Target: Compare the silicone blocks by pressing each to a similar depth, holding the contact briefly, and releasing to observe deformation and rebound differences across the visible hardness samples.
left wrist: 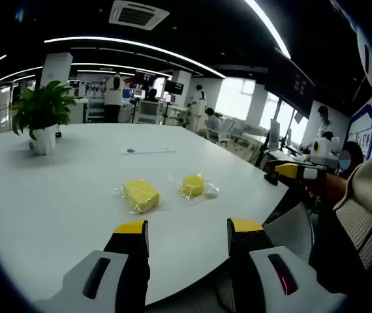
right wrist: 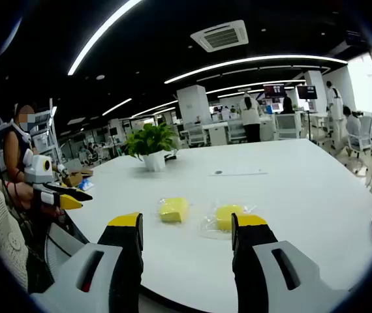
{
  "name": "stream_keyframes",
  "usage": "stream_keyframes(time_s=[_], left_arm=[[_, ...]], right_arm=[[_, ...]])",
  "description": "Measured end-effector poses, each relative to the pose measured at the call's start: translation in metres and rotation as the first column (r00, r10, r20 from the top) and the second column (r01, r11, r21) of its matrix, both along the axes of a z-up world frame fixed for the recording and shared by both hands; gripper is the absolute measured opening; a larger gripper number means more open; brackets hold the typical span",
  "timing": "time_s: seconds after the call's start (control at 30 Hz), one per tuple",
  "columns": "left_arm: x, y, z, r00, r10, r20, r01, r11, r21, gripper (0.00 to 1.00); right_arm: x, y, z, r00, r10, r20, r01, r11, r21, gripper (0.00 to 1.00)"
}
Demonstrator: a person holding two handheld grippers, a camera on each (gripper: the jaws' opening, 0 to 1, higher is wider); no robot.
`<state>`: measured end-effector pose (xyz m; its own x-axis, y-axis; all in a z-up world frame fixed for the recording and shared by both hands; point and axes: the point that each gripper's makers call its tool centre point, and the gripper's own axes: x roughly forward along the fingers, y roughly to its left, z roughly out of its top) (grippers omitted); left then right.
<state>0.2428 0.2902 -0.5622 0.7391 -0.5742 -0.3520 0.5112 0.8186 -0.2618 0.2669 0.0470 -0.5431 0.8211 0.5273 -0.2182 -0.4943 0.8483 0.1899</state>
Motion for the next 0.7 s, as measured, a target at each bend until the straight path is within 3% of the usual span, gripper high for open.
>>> stream_keyframes(time_s=[0.7], left_arm=[[-0.0016, 0.0002, 0.0003, 1.000, 0.008, -0.002, -0.008, 1.000, -0.001, 0.48]], right_arm=[[-0.0003, 0.0007, -0.0006, 1.000, -0.001, 0.002, 0.001, 1.000, -0.002, 0.51]])
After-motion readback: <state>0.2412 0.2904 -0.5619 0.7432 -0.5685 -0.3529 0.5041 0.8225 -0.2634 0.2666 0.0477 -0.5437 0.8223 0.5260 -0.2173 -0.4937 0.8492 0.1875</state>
